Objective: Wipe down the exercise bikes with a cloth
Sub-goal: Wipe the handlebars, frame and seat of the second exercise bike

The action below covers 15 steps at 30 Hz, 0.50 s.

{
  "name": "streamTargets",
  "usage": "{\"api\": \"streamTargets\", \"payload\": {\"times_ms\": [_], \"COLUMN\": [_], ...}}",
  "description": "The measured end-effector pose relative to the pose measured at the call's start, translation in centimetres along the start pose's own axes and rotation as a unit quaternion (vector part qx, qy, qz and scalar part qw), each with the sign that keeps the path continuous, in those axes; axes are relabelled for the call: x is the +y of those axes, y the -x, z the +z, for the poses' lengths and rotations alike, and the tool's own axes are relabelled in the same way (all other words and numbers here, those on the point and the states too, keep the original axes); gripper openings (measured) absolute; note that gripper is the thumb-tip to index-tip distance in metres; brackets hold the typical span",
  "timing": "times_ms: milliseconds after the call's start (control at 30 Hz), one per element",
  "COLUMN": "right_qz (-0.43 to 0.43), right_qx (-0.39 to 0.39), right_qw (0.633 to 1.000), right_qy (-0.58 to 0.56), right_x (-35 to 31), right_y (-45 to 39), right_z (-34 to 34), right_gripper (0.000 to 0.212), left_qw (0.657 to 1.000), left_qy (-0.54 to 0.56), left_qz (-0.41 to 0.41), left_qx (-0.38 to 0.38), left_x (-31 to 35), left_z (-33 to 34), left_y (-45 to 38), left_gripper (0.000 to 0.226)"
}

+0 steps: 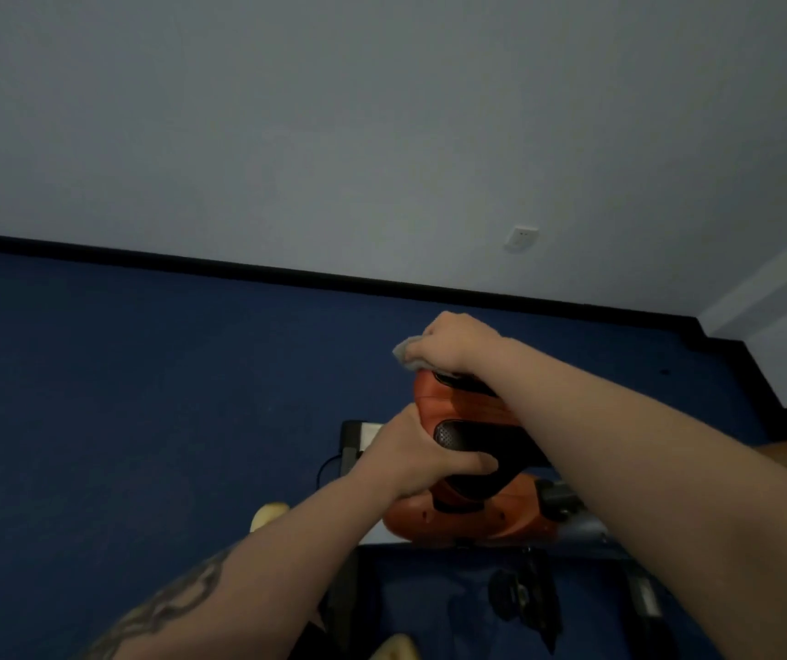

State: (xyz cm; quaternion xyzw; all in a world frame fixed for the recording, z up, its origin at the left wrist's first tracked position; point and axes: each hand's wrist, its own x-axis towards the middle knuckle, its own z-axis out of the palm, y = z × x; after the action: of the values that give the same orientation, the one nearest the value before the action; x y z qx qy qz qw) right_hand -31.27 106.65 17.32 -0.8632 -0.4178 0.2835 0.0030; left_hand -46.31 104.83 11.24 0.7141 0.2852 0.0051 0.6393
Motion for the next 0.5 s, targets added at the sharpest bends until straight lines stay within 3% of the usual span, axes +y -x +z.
{"api": "streamTargets", "payload": {"times_ms": [67, 133, 200, 233, 300, 367, 433, 500], "right_qz": [0.006, -0.117, -0.232, -0.243, -0.178, -0.092, -0.056, -0.065], "right_qx": [0.085, 0.185, 0.178, 0.141, 0.072, 0.076, 0.143, 0.221], "right_qw": [0.996, 0.974, 0.956, 0.958, 0.97, 0.974, 0.978, 0.969], "right_qy": [0.038, 0.054, -0.007, -0.056, -0.151, -0.193, -0.14, -0.092], "right_x": [-0.1, 1.4, 3.8, 4.8, 5.8, 5.7, 6.0, 7.4], "right_y": [0.8, 2.7, 4.0, 3.9, 3.0, 1.9, 1.9, 4.1], "right_z": [1.6, 4.0, 4.1, 3.3, 2.0, 1.6, 2.8, 4.3], "right_gripper": [0.025, 0.025, 0.032, 0.034, 0.03, 0.031, 0.041, 0.044], "left_qw": [1.0, 1.0, 1.0, 1.0, 1.0, 0.998, 0.997, 0.992], "left_qy": [-0.007, -0.016, -0.027, -0.026, -0.007, -0.018, -0.039, -0.102], "left_qz": [-0.005, 0.001, 0.007, 0.004, -0.019, -0.05, -0.047, -0.006], "left_qx": [0.003, 0.011, 0.014, 0.013, 0.015, 0.03, 0.05, 0.074], "left_x": [-0.3, -0.5, -0.2, 0.0, 0.2, 0.5, 0.6, 1.1], "left_z": [0.2, 0.4, 0.2, 0.1, 0.0, -0.1, -0.1, -0.2], "left_y": [0.0, 0.2, 0.2, 0.2, 0.1, 0.5, 1.1, 1.5], "left_gripper": [0.07, 0.071, 0.068, 0.068, 0.083, 0.115, 0.145, 0.151]}}
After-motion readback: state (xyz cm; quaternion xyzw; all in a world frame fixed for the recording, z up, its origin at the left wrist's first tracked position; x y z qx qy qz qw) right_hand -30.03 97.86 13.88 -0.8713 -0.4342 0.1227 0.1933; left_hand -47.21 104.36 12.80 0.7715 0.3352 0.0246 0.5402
